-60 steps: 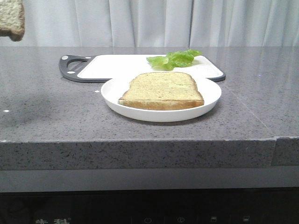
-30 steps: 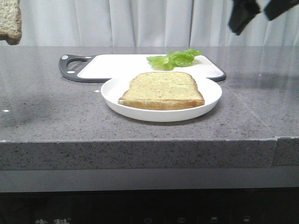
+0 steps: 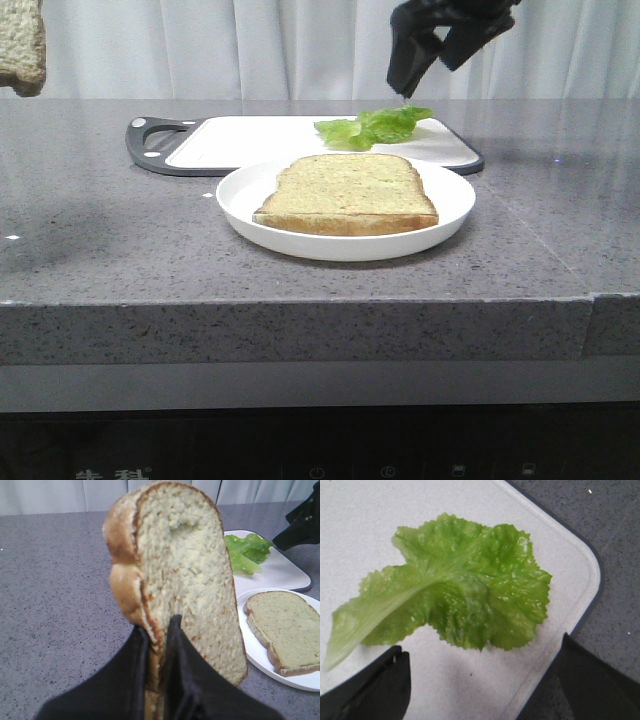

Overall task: Left arm grabs bread, right arm adds lettuce
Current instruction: 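Lower the right gripper to the lettuce leaf and grasp it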

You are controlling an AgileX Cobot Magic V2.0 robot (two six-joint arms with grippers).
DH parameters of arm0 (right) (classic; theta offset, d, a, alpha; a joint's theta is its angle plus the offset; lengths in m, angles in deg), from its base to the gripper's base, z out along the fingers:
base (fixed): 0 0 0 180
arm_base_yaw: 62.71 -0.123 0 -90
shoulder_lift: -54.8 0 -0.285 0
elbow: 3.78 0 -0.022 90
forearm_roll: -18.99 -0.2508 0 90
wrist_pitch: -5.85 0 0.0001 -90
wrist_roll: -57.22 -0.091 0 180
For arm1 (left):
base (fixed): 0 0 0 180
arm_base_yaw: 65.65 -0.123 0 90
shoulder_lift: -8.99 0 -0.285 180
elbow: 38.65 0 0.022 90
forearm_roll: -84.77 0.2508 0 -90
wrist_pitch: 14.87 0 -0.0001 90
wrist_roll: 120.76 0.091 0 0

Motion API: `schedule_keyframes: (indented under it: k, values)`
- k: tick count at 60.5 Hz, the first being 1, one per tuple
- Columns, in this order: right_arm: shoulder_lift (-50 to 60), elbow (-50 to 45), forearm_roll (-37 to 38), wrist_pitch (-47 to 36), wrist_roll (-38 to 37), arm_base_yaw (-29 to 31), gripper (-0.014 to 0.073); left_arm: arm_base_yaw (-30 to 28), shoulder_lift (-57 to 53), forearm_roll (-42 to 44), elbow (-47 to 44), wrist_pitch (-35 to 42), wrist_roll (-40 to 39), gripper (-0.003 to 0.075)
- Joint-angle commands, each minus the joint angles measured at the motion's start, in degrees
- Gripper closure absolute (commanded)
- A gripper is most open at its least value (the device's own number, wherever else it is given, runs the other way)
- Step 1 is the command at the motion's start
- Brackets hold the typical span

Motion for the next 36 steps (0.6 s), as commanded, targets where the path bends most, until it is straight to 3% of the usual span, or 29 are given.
schedule_keyframes:
  k: [1, 36]
  values:
    - [0.4, 5.0, -1.1, -1.0, 0.9, 0.1, -0.0015, 0.0, -0.2, 1.4, 1.9, 4.0, -0.6, 0.0741]
    - [-6.6, 9.0, 0.3, -2.7, 0.9, 0.1, -0.0010, 0.0, -0.2, 1.3, 1.9, 4.0, -0.6, 0.0741]
